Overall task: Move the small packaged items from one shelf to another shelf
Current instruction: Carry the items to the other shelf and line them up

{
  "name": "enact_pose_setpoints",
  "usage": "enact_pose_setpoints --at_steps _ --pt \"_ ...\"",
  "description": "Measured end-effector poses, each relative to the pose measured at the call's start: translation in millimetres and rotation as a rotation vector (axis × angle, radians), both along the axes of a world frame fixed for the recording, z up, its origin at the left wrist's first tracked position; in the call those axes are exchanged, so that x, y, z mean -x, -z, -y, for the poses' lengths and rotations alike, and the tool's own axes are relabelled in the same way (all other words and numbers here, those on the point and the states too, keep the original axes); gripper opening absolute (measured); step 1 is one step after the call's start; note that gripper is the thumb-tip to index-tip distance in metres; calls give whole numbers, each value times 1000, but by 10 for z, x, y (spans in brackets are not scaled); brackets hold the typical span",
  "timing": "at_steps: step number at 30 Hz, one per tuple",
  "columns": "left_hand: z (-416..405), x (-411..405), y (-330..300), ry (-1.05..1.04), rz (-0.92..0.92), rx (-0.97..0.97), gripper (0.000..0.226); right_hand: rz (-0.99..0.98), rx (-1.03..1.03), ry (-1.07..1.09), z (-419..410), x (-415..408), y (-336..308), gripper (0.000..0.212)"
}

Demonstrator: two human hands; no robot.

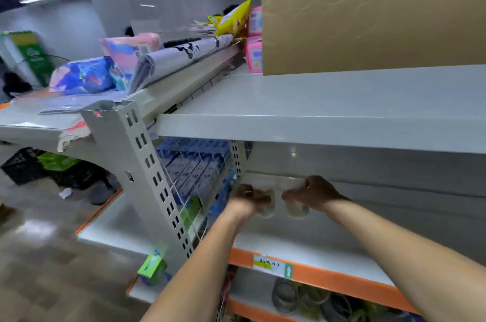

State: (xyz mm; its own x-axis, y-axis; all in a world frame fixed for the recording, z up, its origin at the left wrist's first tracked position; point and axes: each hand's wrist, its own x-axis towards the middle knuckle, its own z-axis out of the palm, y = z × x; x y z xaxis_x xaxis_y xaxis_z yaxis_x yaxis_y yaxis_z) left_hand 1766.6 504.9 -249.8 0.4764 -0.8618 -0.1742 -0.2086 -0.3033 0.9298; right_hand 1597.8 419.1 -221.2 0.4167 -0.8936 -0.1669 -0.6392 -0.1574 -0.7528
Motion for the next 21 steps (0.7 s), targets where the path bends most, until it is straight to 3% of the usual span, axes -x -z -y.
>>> enact_pose_setpoints --at_steps 7,11,16,21 --pt "373 -261 267 68 190 6 20 129 -14 49 181 -205 353 17" --pt "578 -445 495 53 139 166 24 185 40 113 308 -434 631 27" --pt "868 -597 779 -58 101 253 43 140 146 257 535 -724 926 61" --pt "1076 -704 985 -89 148 348 47 177 176 263 751 -985 1082 66"
